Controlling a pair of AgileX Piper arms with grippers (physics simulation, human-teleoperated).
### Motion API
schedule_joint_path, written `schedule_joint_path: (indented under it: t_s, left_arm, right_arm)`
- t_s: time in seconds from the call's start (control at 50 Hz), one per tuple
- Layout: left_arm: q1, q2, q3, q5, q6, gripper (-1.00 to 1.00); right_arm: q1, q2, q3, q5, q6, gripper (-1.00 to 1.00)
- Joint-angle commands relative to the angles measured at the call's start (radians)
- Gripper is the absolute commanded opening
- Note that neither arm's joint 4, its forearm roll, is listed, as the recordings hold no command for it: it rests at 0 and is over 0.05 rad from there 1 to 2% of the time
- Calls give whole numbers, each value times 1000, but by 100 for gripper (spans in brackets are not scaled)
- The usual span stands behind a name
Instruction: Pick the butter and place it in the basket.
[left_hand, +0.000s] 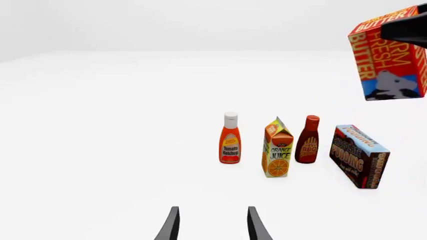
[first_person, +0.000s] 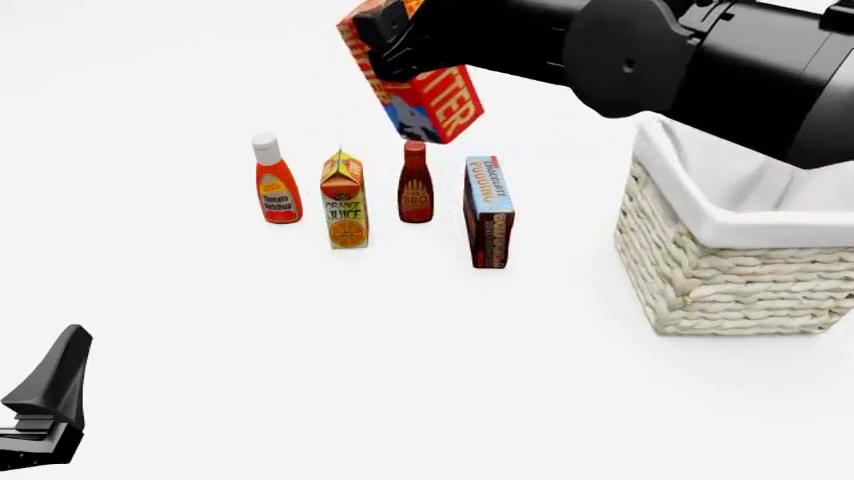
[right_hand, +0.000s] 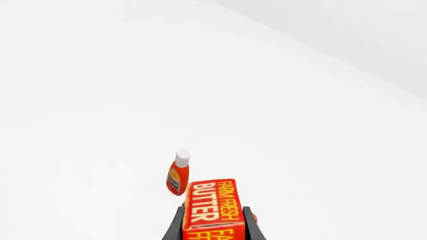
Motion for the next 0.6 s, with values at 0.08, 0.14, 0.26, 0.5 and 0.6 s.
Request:
schedule_joint_path:
  t_s: [0.08, 0.14, 0.26, 0.5, 0.6]
  left_arm:
    - [0, 0, 0, 0, 0, 100]
    - [0, 0, 0, 0, 0, 100]
    - [0, 0, 0, 0, 0, 100]
    - [0, 0, 0, 0, 0, 100]
    - [0, 0, 0, 0, 0, 100]
  right_arm:
    - [-69, -39, 14, -82, 63, -100]
    - [-91, -46, 15, -92, 76, -100]
    - [-115, -53, 15, -97, 82, -100]
    - [-172, -51, 11, -113, 93, -100]
    - [-200, -52, 11, -119, 95, -100]
